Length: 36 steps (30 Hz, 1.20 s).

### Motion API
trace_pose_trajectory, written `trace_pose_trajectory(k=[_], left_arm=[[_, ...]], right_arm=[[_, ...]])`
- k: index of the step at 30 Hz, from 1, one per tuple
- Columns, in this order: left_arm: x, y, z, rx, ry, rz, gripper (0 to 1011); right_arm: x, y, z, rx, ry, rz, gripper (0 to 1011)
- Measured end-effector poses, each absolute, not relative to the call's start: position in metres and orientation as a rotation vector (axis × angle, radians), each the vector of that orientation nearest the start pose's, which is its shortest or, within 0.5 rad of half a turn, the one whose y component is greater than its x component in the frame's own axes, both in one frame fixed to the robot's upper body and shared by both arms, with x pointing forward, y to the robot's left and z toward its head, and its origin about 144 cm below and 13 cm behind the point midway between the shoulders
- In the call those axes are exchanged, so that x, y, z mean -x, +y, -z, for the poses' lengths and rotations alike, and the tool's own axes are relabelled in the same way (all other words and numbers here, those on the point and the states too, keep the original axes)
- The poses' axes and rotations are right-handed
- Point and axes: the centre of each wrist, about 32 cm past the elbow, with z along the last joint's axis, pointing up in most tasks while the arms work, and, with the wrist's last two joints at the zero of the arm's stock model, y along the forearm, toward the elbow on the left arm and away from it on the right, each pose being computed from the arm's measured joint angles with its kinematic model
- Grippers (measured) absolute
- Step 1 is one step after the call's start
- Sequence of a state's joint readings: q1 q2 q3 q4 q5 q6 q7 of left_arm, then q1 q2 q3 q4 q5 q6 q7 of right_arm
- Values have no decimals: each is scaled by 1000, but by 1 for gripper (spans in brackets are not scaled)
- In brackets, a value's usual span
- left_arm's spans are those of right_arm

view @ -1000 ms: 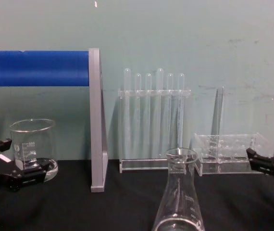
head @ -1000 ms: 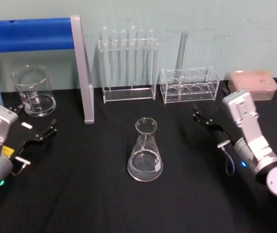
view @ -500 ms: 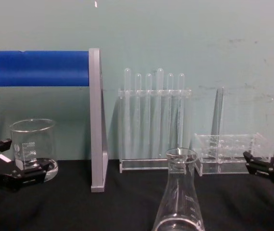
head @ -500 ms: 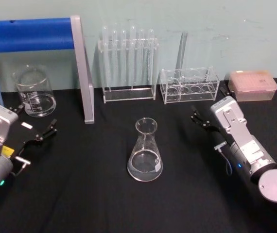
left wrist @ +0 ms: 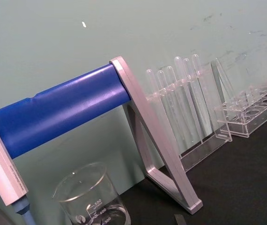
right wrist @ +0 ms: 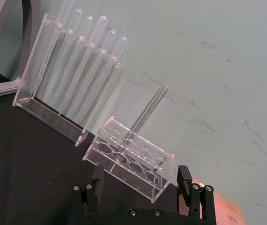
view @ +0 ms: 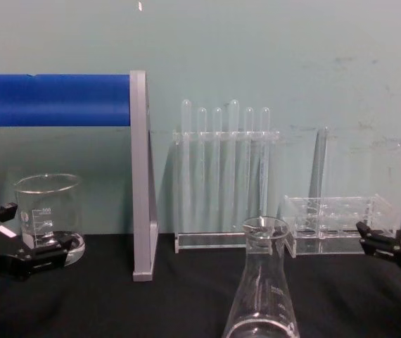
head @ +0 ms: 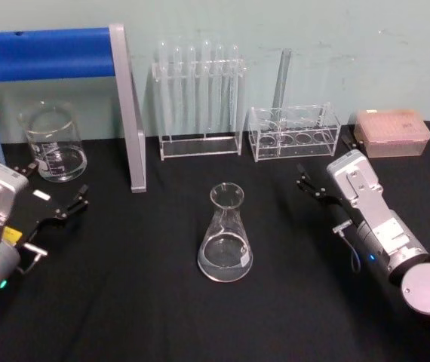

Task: Grasp the erlenmeyer flask with one hand, shake it three times, then place it back.

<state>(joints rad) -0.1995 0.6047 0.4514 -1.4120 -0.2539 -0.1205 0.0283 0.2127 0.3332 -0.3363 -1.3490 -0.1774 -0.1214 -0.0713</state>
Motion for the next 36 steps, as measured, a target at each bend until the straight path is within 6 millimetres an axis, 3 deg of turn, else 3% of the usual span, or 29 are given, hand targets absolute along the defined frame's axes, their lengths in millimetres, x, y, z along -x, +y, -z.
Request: trace_pose_trajectory(k=[36], left_arm=[[-489,310,-1140,-305,-285,-1248,1001]], right_arm=[[-506,-248,-1131,347,-491,1302,1003]])
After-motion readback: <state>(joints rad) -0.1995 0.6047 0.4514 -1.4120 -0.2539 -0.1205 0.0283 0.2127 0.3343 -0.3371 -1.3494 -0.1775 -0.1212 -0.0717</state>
